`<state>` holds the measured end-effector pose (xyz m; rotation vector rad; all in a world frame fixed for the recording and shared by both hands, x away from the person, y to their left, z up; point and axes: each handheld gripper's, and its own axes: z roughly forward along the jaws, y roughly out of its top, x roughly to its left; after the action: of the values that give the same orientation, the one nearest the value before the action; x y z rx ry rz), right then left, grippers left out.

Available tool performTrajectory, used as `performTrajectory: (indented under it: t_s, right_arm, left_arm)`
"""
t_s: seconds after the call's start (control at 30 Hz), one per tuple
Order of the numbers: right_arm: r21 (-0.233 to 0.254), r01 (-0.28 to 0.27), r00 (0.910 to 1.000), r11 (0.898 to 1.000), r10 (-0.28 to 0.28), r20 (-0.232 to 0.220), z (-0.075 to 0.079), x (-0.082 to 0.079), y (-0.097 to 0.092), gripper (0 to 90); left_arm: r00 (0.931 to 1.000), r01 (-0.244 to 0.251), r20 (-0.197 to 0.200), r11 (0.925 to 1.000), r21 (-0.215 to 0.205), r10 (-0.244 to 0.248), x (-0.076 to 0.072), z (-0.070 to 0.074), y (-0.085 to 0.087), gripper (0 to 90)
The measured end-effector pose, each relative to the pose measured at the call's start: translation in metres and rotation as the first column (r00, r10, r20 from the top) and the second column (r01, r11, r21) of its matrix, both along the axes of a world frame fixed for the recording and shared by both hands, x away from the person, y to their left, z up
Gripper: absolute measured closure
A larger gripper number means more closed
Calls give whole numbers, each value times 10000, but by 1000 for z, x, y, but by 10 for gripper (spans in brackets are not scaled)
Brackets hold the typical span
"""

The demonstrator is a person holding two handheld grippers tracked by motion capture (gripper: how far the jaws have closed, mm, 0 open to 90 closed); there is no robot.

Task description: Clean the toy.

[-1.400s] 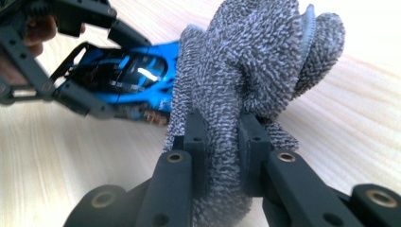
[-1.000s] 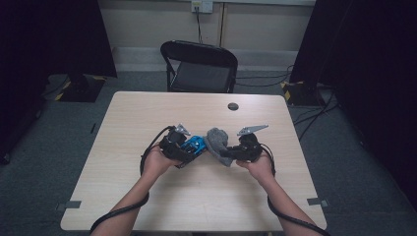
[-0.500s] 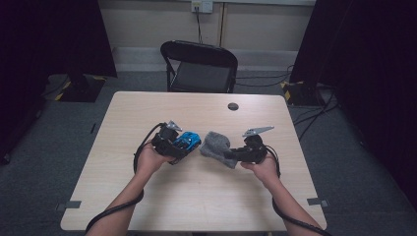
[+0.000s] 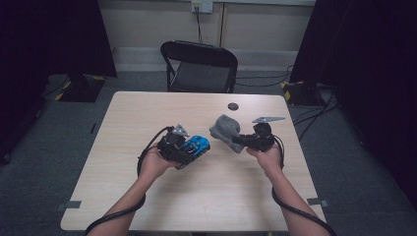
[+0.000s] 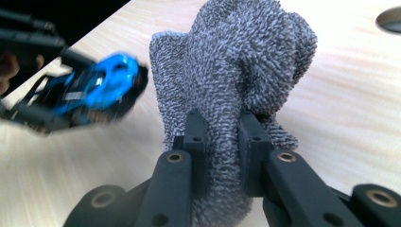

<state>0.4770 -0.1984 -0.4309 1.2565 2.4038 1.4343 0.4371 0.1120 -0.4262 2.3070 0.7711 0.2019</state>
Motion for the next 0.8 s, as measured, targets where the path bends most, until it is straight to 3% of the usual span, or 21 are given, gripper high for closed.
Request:
performTrajectory:
  t_s: [0.2, 0.4, 0.8]
  right_arm:
    - [-138, -142, 9998, 9998, 144, 143, 7, 6, 14, 773]
    - [-287, -547, 9984, 9981, 550, 89, 3, 6, 30, 773]
    - [-528, -1346, 9907, 9895, 1334, -264, -8, 1, 39, 773]
  left_arm:
    - [9987, 504, -18, 9987, 106, -504, -6, -2, -16, 283]
    - [9975, 703, -97, 9973, 210, -701, -7, -5, -22, 283]
    - [9990, 427, -117, 9983, 408, -422, -1, -10, -13, 283]
